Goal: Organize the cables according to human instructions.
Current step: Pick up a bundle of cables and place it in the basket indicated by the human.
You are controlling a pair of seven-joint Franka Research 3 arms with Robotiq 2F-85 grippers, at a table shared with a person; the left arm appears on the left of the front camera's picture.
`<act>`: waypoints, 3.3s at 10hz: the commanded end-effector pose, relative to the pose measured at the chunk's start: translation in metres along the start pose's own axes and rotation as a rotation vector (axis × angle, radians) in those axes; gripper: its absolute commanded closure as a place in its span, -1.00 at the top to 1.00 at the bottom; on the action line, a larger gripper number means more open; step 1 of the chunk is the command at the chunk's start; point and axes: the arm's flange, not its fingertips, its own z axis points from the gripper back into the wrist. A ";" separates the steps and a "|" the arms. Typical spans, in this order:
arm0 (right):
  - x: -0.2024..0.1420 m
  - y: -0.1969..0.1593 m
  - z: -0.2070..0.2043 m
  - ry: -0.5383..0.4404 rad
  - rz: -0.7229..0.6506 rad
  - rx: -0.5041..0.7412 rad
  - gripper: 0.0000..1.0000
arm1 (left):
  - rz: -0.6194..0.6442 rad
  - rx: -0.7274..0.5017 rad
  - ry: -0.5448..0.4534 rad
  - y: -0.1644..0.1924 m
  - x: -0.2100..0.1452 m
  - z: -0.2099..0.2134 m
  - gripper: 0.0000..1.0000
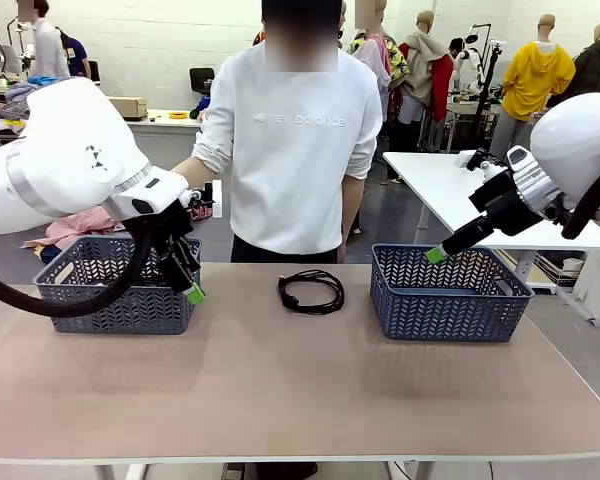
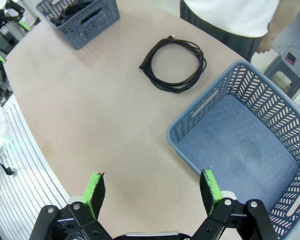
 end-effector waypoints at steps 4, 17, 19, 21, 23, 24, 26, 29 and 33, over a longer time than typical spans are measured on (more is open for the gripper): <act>0.001 -0.002 0.000 -0.023 0.002 0.016 1.00 | -0.373 0.007 0.197 0.053 0.087 -0.035 1.00; 0.001 -0.002 0.000 -0.023 0.002 0.016 1.00 | -0.811 -0.147 0.305 0.097 0.178 -0.136 1.00; 0.001 -0.002 0.000 -0.023 0.002 0.016 1.00 | -0.811 -0.147 0.305 0.097 0.178 -0.136 1.00; 0.001 -0.002 0.000 -0.023 0.002 0.016 1.00 | -0.883 -0.178 0.314 0.113 0.185 -0.150 1.00; 0.001 -0.002 0.000 -0.023 0.002 0.016 1.00 | -0.955 -0.190 0.315 0.128 0.190 -0.160 1.00; 0.001 -0.002 0.000 -0.023 0.002 0.016 1.00 | -1.012 -0.210 0.322 0.134 0.191 -0.166 1.00; 0.001 -0.002 0.000 -0.023 0.002 0.016 1.00 | -1.098 -0.257 0.330 0.150 0.194 -0.182 1.00; 0.001 -0.002 0.000 -0.023 0.002 0.016 1.00 | -1.191 -0.291 0.360 0.169 0.196 -0.205 1.00; 0.001 -0.002 0.000 -0.023 0.002 0.016 1.00 | -1.253 -0.299 0.376 0.192 0.192 -0.226 1.00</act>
